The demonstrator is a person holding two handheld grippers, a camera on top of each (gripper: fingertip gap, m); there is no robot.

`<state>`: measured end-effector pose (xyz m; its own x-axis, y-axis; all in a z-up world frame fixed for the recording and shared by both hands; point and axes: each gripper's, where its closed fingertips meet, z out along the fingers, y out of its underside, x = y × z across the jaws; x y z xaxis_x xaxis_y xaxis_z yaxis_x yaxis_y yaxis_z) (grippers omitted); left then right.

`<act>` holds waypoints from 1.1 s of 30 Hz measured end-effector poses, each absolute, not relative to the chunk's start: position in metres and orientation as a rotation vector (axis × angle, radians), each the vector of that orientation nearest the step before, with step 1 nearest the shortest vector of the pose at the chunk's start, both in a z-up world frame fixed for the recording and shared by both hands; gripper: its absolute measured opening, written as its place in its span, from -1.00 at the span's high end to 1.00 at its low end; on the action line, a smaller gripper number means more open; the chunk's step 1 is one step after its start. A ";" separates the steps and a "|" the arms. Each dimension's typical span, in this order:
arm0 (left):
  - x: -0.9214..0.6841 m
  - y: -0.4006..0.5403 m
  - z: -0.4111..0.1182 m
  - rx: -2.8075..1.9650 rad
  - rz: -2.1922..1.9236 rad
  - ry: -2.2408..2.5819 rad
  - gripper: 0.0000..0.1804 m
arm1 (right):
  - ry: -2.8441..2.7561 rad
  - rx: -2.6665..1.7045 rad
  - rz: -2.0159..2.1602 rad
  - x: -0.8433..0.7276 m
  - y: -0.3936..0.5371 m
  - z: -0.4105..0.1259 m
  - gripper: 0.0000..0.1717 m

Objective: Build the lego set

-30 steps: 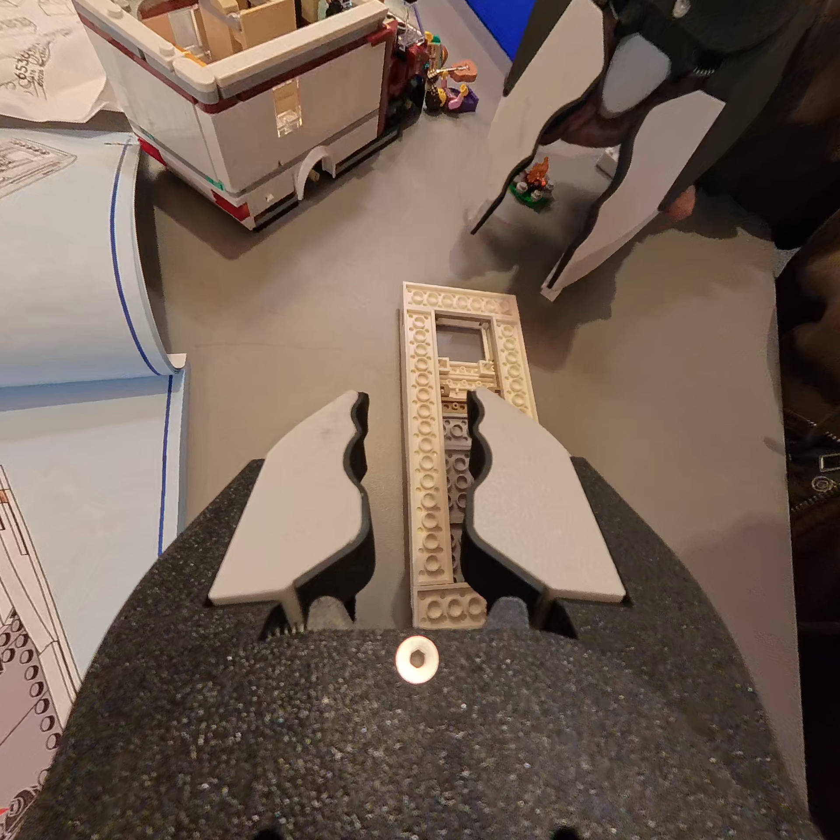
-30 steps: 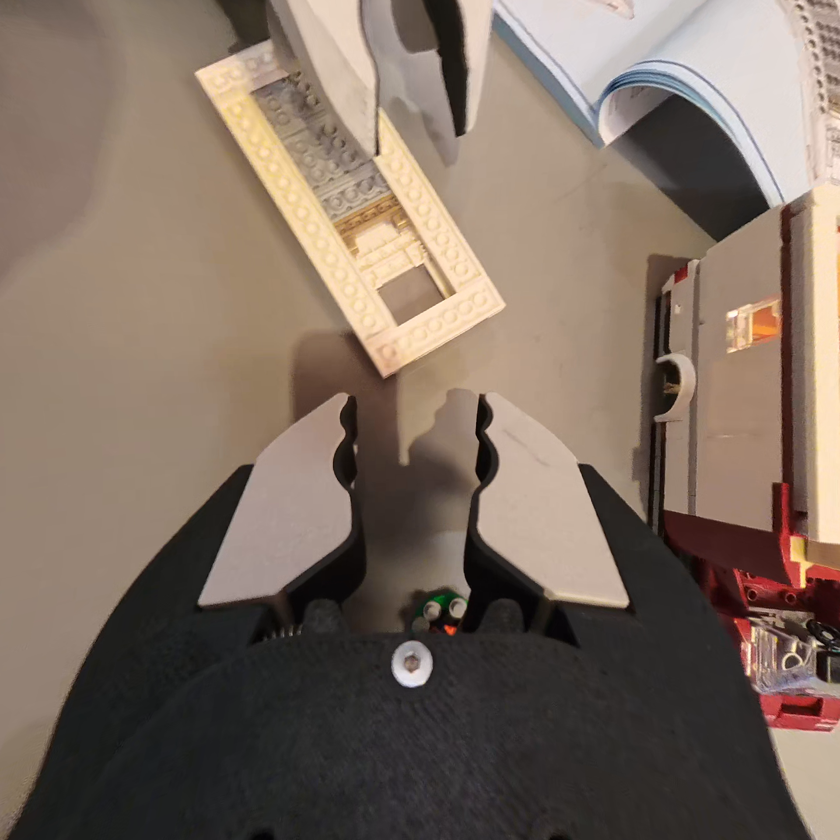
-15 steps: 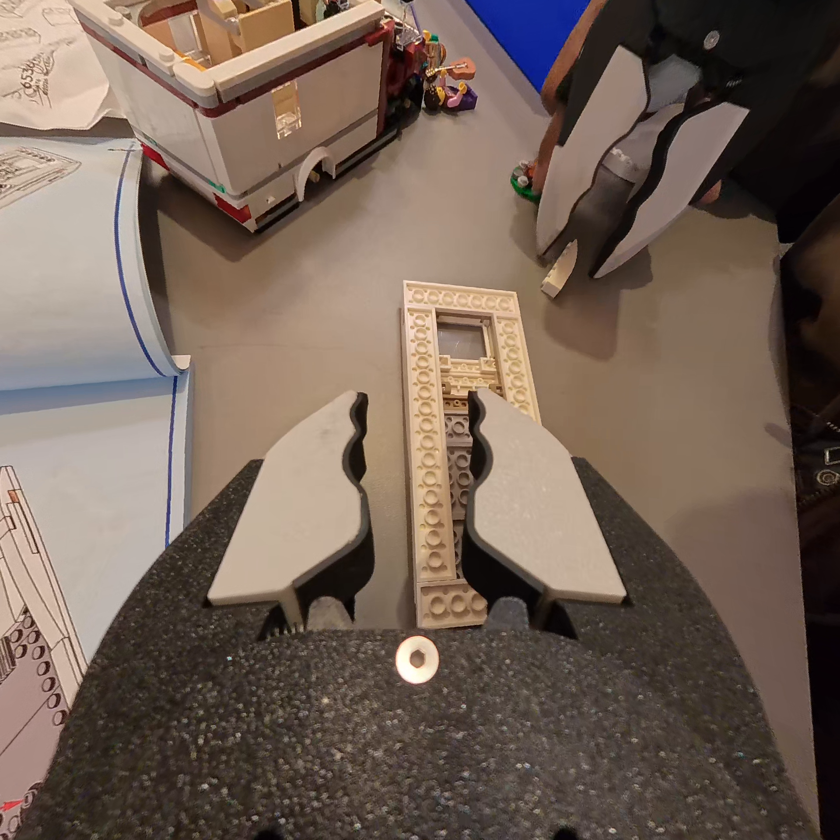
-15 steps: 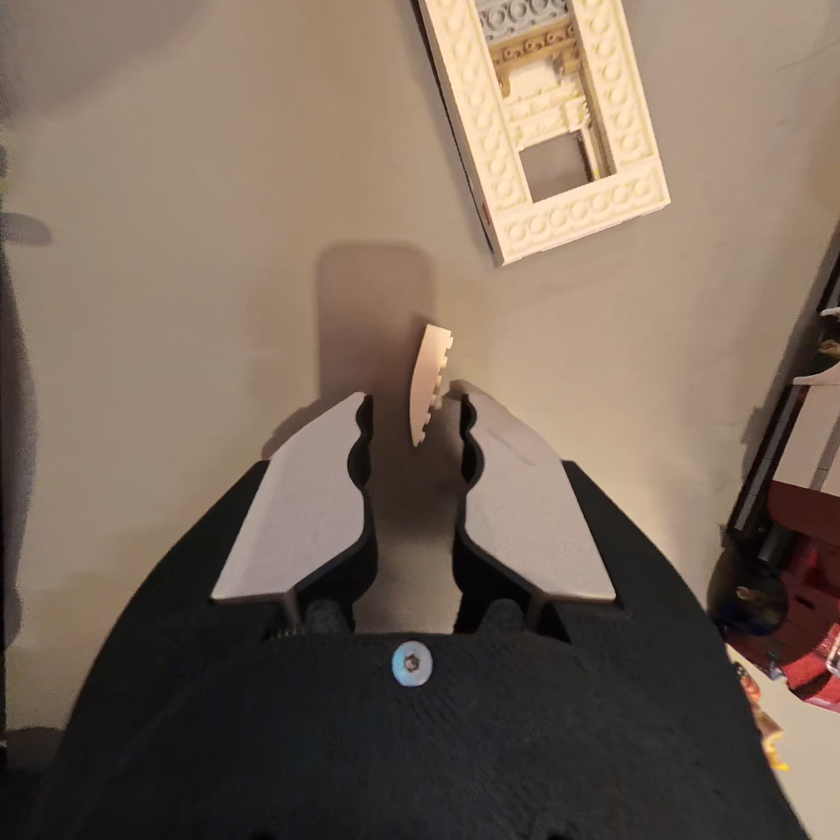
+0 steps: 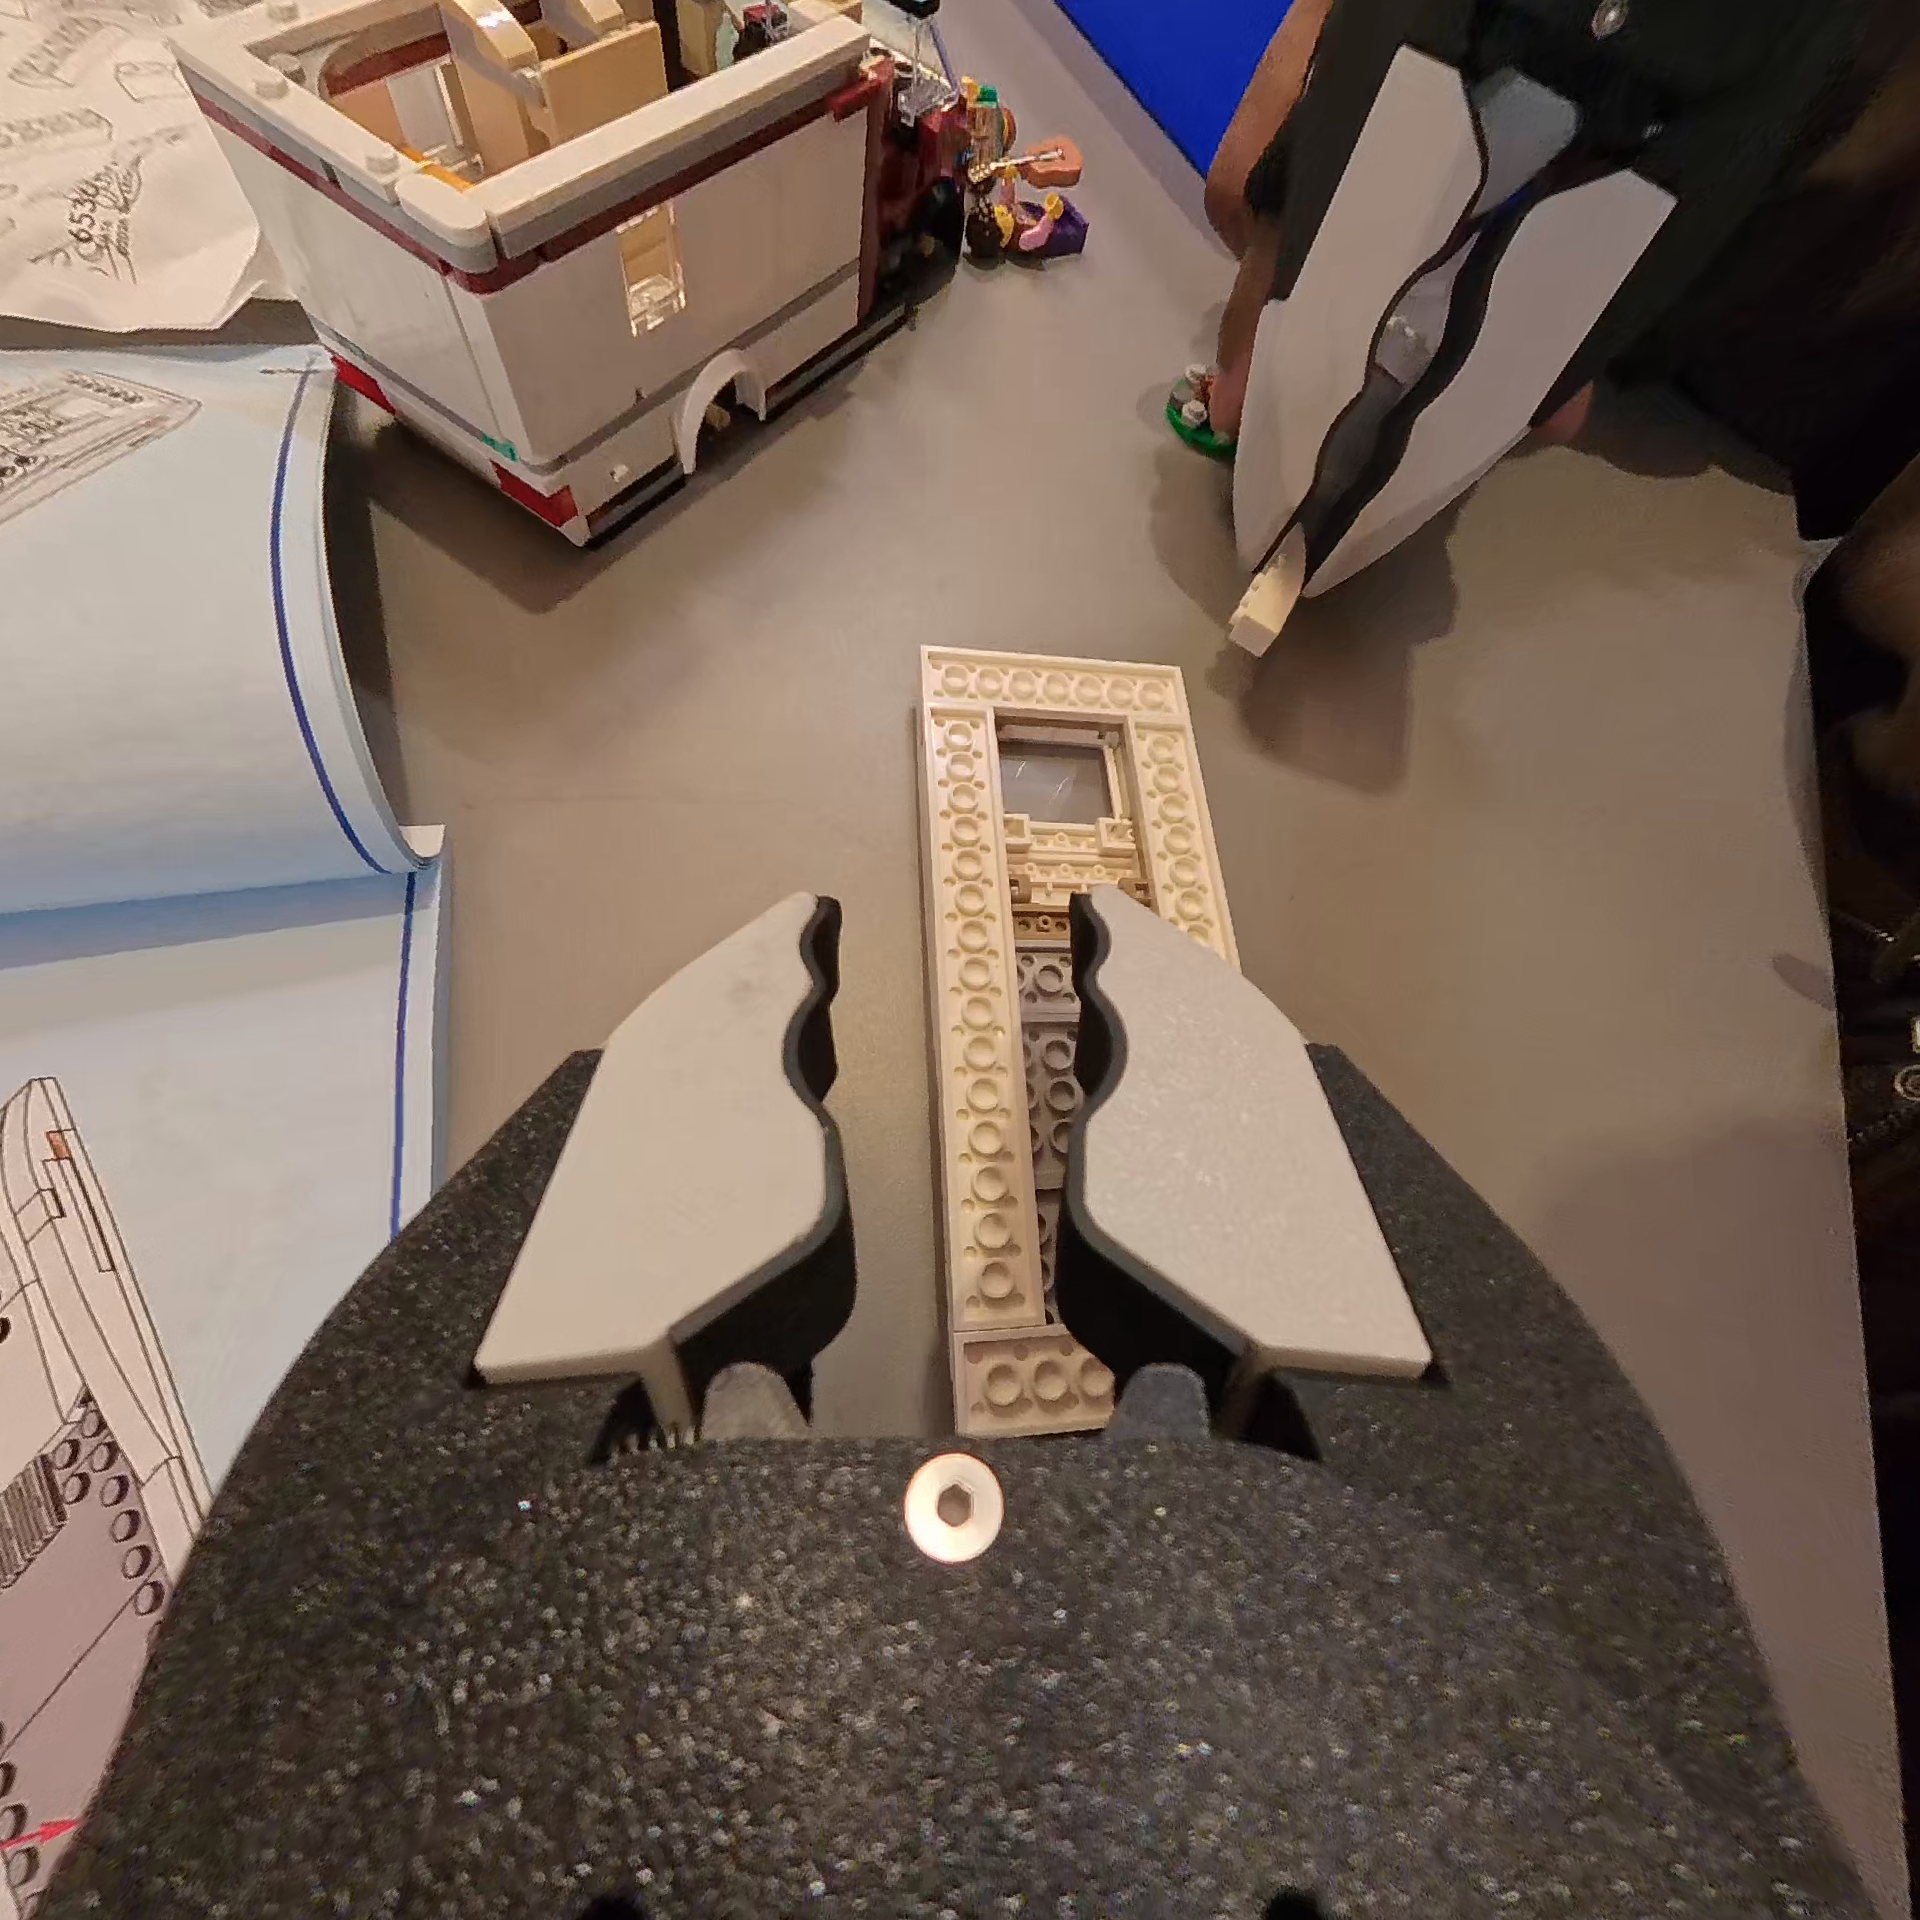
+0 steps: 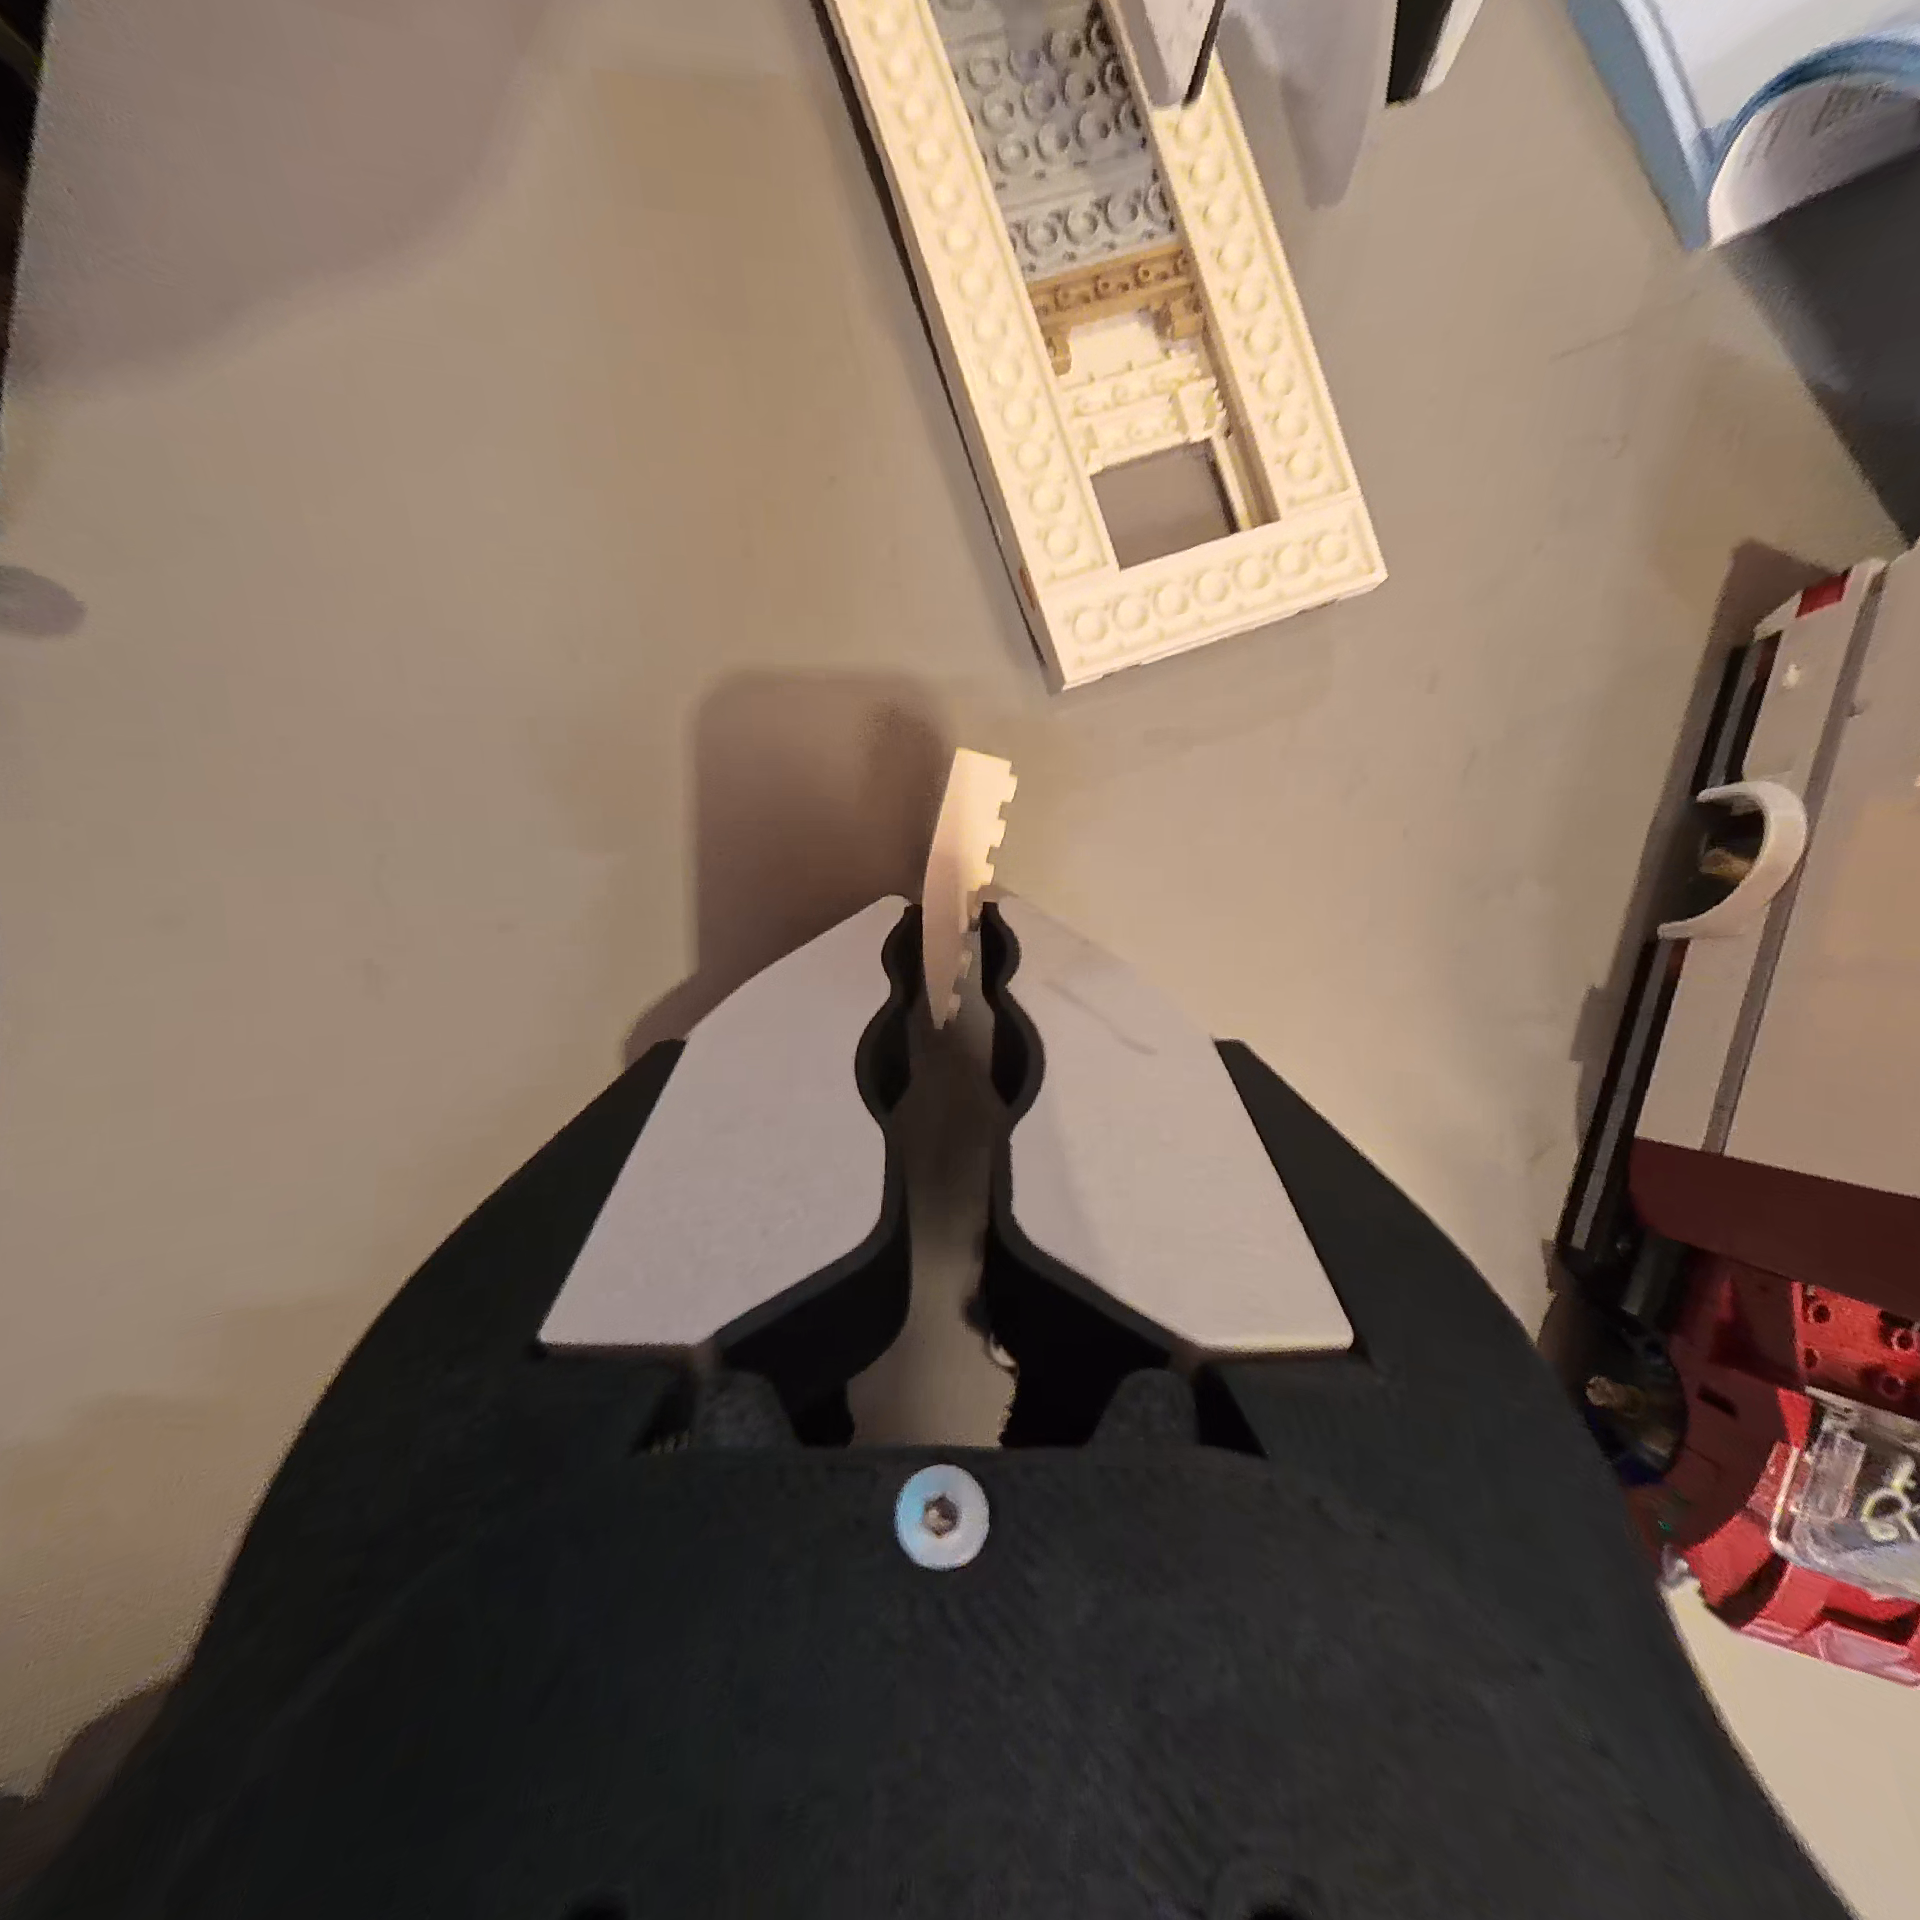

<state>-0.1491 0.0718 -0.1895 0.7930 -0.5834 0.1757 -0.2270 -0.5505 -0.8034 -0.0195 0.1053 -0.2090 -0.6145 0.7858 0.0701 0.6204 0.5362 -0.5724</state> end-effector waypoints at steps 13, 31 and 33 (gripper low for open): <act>-0.145 0.077 -0.174 -2.036 -0.507 0.635 0.51 | -2.263 -1.028 0.926 -0.055 0.091 -0.176 0.88; -0.108 0.105 -0.159 -1.930 -0.504 1.038 0.58 | -2.135 -0.986 0.893 -0.105 0.120 -0.173 0.88; -0.113 0.104 -0.164 -1.940 -0.469 1.034 0.59 | -2.148 -0.966 0.874 -0.104 0.121 -0.176 0.88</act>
<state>-0.1125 0.1043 -0.1640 0.5851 -0.8084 -0.0654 -0.4832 -0.2827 -0.8286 -0.1038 0.1214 -0.1764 -0.5411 0.7992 0.2617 0.3896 0.5141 -0.7641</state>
